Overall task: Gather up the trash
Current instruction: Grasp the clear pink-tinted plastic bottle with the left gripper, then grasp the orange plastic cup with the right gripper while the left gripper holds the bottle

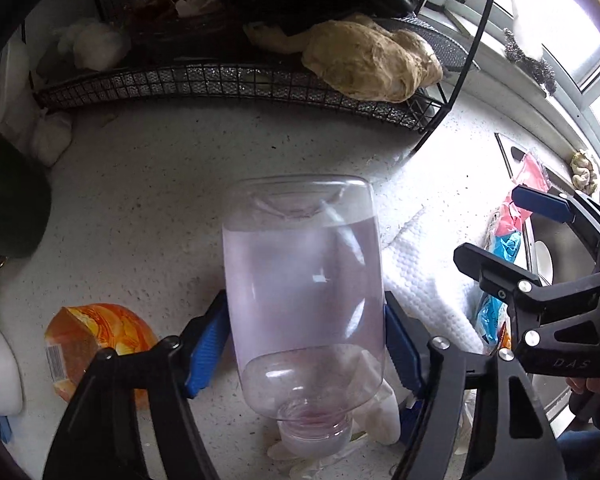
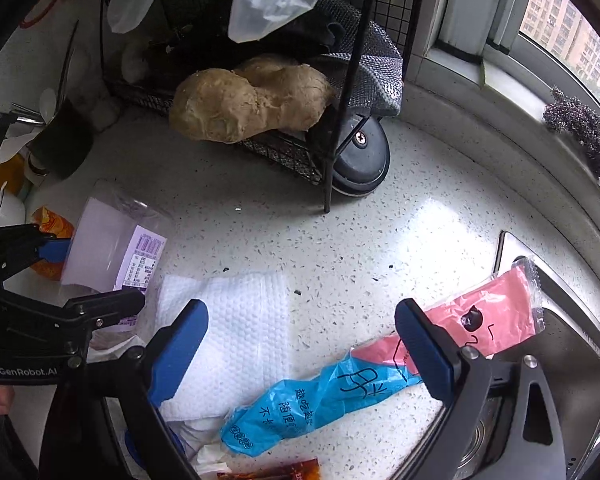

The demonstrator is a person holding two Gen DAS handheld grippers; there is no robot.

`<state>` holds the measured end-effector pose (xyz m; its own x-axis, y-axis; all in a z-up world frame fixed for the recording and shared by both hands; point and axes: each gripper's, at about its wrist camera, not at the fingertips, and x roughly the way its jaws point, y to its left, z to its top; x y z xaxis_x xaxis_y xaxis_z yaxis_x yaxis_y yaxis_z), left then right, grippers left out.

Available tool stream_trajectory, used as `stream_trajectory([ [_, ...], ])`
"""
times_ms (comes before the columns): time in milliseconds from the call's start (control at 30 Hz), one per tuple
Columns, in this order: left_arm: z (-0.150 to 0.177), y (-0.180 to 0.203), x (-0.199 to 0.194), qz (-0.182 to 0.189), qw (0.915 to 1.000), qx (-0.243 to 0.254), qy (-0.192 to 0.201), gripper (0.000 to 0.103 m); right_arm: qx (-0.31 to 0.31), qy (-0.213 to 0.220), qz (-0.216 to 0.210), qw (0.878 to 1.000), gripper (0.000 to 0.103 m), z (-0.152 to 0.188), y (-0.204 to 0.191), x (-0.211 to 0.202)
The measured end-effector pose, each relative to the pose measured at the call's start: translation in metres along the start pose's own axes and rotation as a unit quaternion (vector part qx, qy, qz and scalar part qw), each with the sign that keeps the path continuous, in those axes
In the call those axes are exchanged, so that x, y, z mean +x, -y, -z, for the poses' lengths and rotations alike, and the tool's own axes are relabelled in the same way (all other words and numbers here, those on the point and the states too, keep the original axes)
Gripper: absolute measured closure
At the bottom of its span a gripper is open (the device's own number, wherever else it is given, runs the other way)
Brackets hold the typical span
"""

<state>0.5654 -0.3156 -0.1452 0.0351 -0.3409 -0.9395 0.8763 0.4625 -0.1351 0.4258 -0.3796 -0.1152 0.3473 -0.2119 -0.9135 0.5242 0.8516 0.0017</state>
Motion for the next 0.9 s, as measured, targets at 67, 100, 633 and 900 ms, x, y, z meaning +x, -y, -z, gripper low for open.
stream_trajectory([
  [67, 0.007, 0.005, -0.007, -0.01, 0.9999, -0.002, 0.009, 0.034, -0.002, 0.002, -0.004, 1.0, 0.008, -0.001, -0.003, -0.004],
  [100, 0.011, 0.004, -0.012, -0.014, 0.9998, -0.005, 0.015, 0.034, -0.005, 0.003, -0.008, 1.0, 0.008, -0.001, -0.005, -0.006],
  [633, 0.119, -0.047, -0.109, -0.08, 0.9817, -0.152, 0.083, 0.035, -0.14, 0.044, -0.104, 0.984, 0.008, 0.001, -0.122, -0.054],
  [900, 0.15, -0.095, -0.123, -0.108, 0.9682, -0.209, 0.087, 0.035, -0.198, 0.031, -0.147, 0.969, 0.008, -0.015, -0.18, -0.037],
])
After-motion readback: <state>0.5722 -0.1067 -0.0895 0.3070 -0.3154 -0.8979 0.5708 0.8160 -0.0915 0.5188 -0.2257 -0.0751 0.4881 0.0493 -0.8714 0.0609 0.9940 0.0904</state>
